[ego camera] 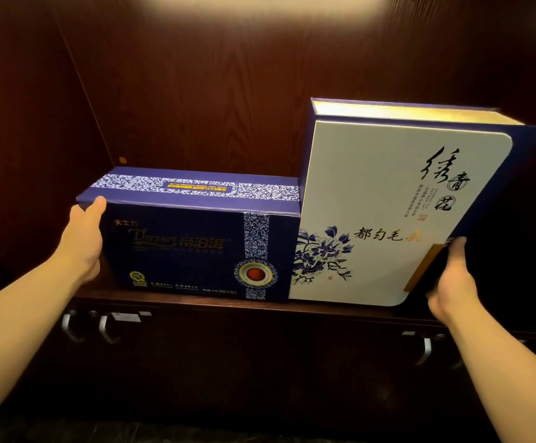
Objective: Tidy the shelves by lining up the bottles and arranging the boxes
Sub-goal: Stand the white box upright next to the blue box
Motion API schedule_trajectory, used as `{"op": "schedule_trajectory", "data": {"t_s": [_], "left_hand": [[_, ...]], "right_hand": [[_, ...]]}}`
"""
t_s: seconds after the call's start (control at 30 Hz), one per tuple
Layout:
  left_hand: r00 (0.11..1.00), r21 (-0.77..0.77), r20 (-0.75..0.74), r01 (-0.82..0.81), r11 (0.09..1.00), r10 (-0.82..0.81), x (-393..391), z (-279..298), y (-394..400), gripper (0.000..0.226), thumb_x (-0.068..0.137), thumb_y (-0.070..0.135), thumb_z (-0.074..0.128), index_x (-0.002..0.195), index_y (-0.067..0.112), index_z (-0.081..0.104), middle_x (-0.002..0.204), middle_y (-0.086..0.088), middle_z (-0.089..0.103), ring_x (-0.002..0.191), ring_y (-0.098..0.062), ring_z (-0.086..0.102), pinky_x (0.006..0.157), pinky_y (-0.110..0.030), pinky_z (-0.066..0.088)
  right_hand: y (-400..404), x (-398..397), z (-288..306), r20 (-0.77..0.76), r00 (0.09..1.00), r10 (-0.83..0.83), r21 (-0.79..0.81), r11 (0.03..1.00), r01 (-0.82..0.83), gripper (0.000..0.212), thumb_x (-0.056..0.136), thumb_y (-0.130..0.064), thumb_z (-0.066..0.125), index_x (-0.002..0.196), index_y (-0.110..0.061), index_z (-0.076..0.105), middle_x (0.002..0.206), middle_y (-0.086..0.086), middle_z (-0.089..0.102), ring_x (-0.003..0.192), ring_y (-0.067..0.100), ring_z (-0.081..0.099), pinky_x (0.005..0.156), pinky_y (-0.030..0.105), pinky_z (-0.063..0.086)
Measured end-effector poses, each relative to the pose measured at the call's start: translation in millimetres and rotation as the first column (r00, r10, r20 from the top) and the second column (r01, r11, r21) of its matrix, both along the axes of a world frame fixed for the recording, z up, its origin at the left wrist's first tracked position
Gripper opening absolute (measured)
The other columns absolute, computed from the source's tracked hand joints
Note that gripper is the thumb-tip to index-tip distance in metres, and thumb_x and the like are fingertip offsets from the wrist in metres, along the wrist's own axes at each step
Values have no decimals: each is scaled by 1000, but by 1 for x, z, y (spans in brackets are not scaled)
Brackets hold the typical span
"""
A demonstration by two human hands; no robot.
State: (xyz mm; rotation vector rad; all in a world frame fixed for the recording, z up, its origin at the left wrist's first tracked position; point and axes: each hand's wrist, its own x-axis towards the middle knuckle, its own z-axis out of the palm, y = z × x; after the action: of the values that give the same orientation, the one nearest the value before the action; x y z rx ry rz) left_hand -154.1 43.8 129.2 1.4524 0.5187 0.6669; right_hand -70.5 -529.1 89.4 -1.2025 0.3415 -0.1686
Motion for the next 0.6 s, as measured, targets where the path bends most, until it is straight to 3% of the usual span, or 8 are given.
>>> {"op": "schedule_trajectory", "data": {"t_s": [0.17,0.23,0.3,0.37,0.4,0.47,0.53,0.6], "left_hand": [[994,18,-112,4,1000,-2,1,7,3,65,78,58,54,132,22,43,132,-2,55,120,-22,53,103,-47,40],[977,241,-152,-113,964,152,0,18,-6,82,76,59,54,140,11,40,140,-15,49,124,-31,48,102,-45,38],[951,622,21,-253,740,308,2,37,-33,83,81,55,54,141,-1,41,143,-25,44,131,-40,41,108,-42,29],[953,829,255,-303,471,164,10,60,-79,70,88,44,60,136,-4,45,141,-25,45,134,-39,39,111,-37,25],[961,862,274,-261,434,35,17,71,-104,65,89,42,61,135,-1,48,140,-21,47,133,-35,40,110,-33,26],[965,868,128,2,497,-227,33,89,-157,69,85,50,62,137,6,49,138,-10,49,129,-21,44,104,-20,29],[888,785,-112,354,508,-445,47,101,-202,86,81,60,64,147,12,37,145,-3,45,130,-11,43,101,-18,30],[764,659,-282,594,462,-581,64,103,-231,101,79,61,70,156,19,21,156,1,37,137,-11,38,102,-24,31]], "right_hand": [[-1,0,2,-12,1000,2,-27,1000,-2,127,40,-95,62,148,-31,44,148,-4,52,139,20,42,119,52,22],[0,0,2,-23,1000,1,-29,1000,-2,122,45,-94,61,148,-31,44,148,-4,52,140,21,40,119,52,21],[0,-2,0,-33,999,-14,-21,1000,13,103,63,-89,58,148,-33,43,144,-7,54,138,18,40,118,48,23],[0,-4,-6,-38,999,-25,-16,1000,24,85,77,-81,54,147,-33,44,124,-15,62,130,13,44,111,40,32],[0,-5,-9,-42,999,-23,-14,1000,22,81,80,-79,53,146,-32,45,115,-17,63,127,12,47,106,36,35],[1,-7,-16,-67,998,-20,-19,1000,19,81,83,-77,51,148,-29,43,117,-16,62,126,13,50,105,35,37],[1,-7,-22,-94,995,-27,-29,999,25,80,87,-74,48,151,-27,40,131,-9,59,131,17,49,109,37,35],[0,-4,-27,-132,990,-43,-37,999,39,78,90,-72,45,153,-27,38,145,-3,53,137,22,45,113,43,32]]}}
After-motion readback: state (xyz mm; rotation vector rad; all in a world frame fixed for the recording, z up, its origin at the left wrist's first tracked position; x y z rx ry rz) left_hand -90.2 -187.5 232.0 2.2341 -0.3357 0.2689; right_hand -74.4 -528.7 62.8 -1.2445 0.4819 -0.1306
